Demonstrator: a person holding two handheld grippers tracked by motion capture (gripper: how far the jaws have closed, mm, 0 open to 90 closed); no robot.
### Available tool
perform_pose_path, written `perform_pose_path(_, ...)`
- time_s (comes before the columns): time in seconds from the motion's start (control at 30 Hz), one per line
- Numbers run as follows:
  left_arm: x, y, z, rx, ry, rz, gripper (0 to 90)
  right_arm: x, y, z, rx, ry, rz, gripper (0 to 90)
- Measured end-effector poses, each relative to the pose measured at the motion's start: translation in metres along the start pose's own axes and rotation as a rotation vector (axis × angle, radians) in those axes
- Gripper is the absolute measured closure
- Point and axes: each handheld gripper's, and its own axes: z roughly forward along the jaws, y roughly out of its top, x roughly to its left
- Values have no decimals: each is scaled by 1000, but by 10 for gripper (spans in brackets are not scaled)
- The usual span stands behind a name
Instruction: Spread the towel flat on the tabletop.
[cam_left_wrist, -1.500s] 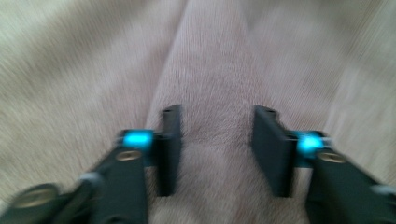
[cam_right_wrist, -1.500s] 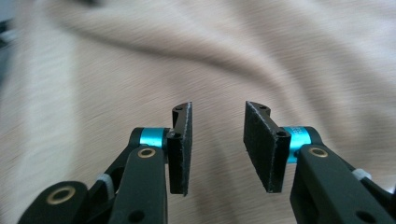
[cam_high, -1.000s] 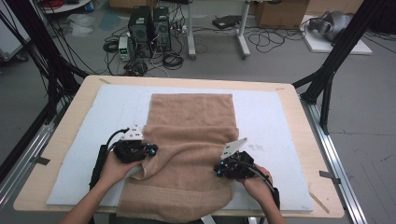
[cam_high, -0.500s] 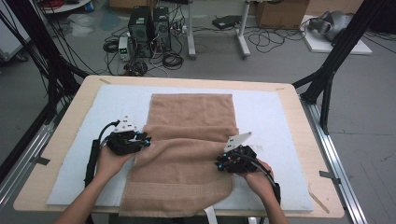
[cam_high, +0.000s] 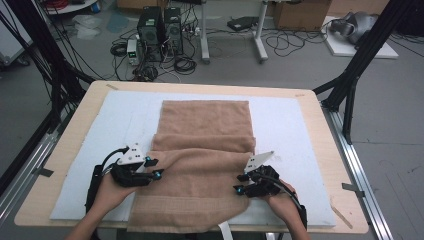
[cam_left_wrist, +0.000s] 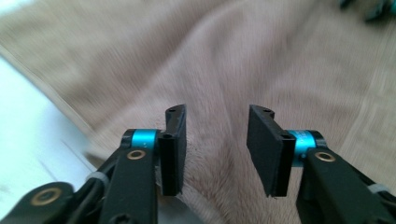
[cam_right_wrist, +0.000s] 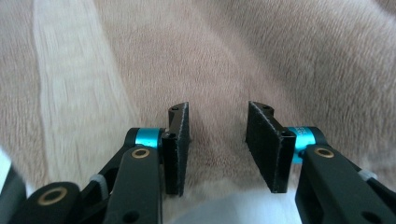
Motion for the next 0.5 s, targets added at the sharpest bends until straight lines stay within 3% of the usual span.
perform_pose_path(0.1,-2,-8,10,36,-32,-1,501,-3,2,4,-20,14,21,607)
perform_pose_path(0.17,-3,-11,16,42,-15,12,496,-5,3,5,-18,13,19,650)
perform_pose_path(0.37,-2,-12,18,34,44,49,682,-6,9,9,-11,-14,8,724)
perform_pose_path(0.47,-3,-11,18,36,43,45,736,-5,9,9,-6,-28,-5,790)
perform_pose_path(0.5,-2,-11,17,36,36,38,754,-5,9,9,-5,-7,-15,838)
